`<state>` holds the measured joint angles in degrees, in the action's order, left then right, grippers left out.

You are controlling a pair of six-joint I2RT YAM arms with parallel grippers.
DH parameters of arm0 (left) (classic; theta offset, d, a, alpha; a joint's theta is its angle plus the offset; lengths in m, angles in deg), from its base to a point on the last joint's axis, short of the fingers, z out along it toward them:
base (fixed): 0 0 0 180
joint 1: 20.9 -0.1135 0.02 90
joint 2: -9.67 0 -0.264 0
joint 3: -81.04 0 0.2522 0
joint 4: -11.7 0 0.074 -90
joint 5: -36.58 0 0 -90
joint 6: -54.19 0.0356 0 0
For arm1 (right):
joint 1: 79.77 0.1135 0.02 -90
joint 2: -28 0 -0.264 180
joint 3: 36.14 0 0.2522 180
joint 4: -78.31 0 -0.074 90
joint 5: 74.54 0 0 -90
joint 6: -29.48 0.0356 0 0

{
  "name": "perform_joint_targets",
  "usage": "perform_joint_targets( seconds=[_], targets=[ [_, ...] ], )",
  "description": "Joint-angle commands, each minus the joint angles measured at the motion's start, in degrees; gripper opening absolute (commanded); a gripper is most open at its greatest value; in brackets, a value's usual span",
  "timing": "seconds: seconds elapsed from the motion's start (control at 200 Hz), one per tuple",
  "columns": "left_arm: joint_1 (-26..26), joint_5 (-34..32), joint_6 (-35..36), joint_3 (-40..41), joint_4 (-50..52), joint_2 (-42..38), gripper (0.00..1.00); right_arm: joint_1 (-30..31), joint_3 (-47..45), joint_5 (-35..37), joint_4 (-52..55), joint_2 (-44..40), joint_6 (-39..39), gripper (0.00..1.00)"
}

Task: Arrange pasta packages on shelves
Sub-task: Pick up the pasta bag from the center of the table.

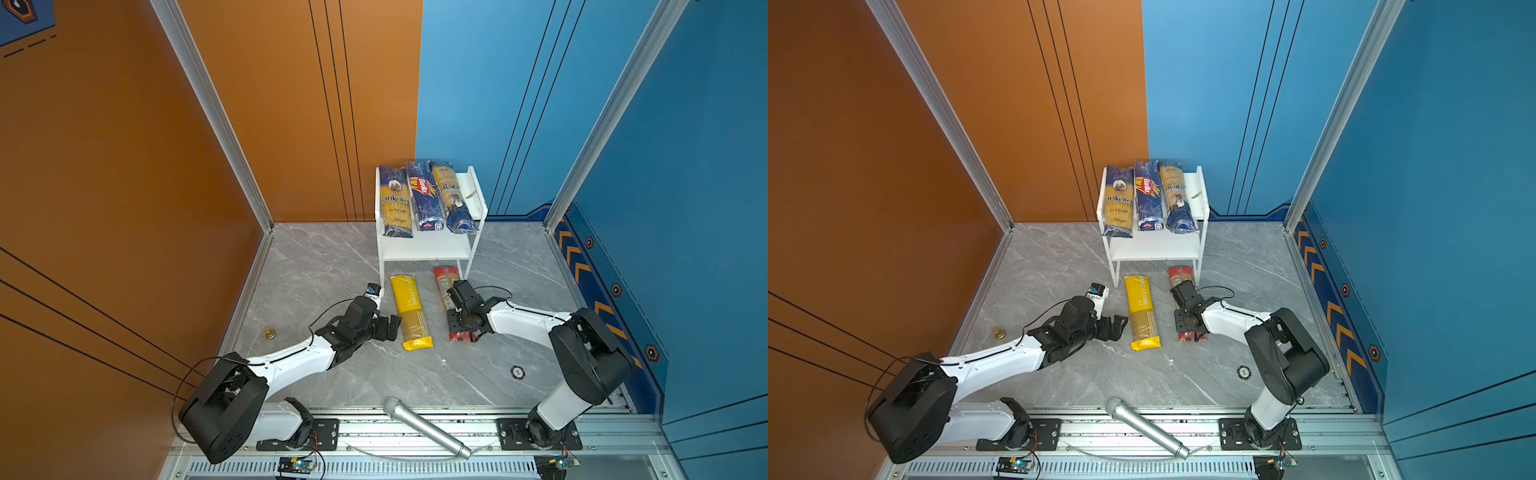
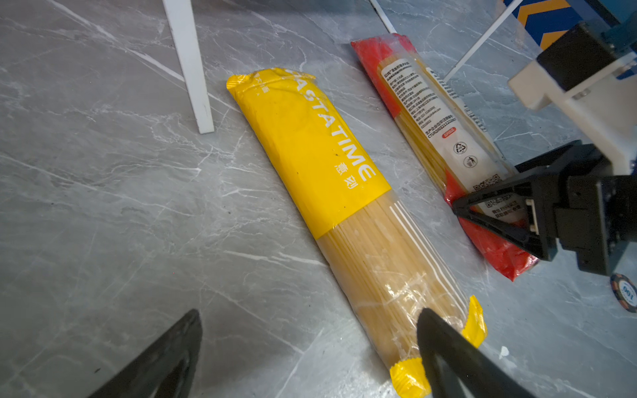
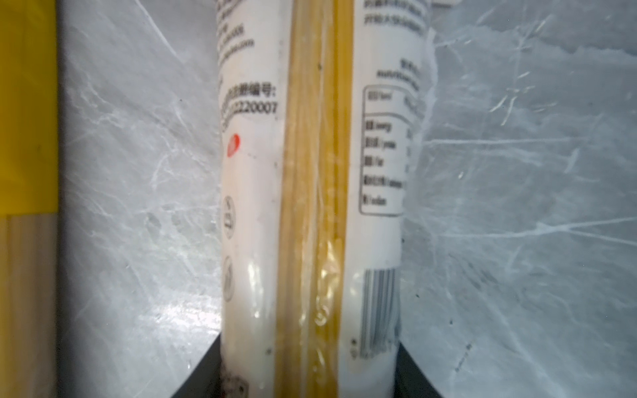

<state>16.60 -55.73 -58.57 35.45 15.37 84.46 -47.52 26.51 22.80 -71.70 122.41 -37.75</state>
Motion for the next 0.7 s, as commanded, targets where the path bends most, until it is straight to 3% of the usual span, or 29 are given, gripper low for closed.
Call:
perform_joint_targets(
  seconds=[0.0,0.696],
  targets=[
    [0.36,0.37,0.26,-0.46,-0.35,0.43,0.98,-0.43,-2.65,-1.36,6.96,0.46,-0.26,0.46],
    [0.57,1.55,0.35,-1.97,-0.36,2.11,0.98,-1.31,-1.49,-2.61,12.41,-7.63,-0.62,0.21]
  ],
)
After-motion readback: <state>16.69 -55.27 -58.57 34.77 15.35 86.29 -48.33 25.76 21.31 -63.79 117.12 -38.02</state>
